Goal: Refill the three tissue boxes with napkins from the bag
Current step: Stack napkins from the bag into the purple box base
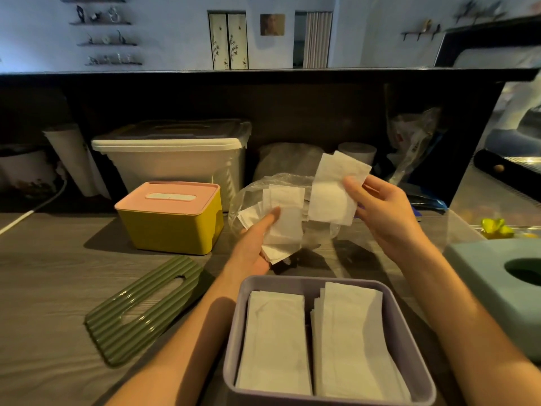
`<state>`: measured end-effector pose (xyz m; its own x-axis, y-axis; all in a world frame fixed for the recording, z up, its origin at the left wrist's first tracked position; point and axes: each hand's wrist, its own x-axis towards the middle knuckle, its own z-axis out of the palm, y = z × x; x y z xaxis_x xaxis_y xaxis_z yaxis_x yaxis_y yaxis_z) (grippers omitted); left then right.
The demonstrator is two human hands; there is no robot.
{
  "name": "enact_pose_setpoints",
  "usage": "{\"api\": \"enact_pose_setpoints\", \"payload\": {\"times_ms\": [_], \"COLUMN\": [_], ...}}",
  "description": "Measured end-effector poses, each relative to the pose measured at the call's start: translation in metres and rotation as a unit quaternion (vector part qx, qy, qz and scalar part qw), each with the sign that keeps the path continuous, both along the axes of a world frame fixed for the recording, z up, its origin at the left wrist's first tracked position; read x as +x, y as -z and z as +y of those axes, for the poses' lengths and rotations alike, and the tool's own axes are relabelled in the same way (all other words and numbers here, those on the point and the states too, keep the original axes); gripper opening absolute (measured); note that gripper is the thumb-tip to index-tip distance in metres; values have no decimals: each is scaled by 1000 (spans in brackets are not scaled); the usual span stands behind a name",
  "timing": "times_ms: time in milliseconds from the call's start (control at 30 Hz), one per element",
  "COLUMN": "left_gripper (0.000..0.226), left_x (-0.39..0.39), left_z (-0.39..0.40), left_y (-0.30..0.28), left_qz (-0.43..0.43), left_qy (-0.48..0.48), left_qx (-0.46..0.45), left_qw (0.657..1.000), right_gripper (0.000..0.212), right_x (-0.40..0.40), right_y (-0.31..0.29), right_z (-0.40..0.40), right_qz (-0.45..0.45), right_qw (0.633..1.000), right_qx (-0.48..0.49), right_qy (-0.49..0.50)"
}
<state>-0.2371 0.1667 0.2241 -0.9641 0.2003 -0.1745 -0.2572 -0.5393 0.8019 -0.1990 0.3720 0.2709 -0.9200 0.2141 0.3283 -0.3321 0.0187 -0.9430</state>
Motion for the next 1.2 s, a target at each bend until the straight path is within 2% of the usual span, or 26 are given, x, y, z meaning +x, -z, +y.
{"api": "enact_pose_setpoints", "payload": {"times_ms": [33,100,200,267,333,400,467,667,800,867,933,1000,1100,1200], "left_gripper": [36,44,47,47,42,44,46,21,2,6,4,13,26,68], "left_x": [2,5,3,3,4,3,3,0,-3,-3,-1,1,5,13], "left_z": [0,0,9,13,13,9,6,0,-1,-1,-2,-1,-4,-2], "left_y": [0,0,1,-1,-3,-4,-6,-12,-12,-13,-15,-17,-18,-25], "left_qz": [-10,-7,36,57,68,77,83,60,42,41,52,70,78,108], "left_qy": [6,30,10,15,23,39,49,-12,-51,-55,-65,-60,-50,-13], "left_qx": [4,6,-63,-94,-112,-113,-118,-102,-125,-105,-121,-132,-134,-152], "left_qw": [1000,1000,997,994,991,990,988,993,990,992,989,987,987,982], "right_gripper": [18,21,34,38,35,24,22,25,28,33,35,31,31,32], "right_x": [1,1,-4,-7,-7,-7,-6,-3,1,2,2,2,1,-1], "right_y": [-2,2,17,22,22,20,19,5,-1,1,1,1,3,3], "right_z": [-3,-12,-26,-26,-23,-20,-19,-7,-5,-4,-4,-4,-3,-4], "right_qz": [-17,-53,-57,-59,-85,-108,-116,-77,-53,-61,-68,-68,-87,-134], "right_qw": [999,996,995,991,991,991,992,994,994,994,994,993,992,985], "right_qx": [-28,-20,84,117,103,70,37,-6,53,33,38,58,12,-39], "right_qy": [-37,-70,-2,37,14,-29,-46,-71,-73,-83,-80,-77,-92,-101]}}
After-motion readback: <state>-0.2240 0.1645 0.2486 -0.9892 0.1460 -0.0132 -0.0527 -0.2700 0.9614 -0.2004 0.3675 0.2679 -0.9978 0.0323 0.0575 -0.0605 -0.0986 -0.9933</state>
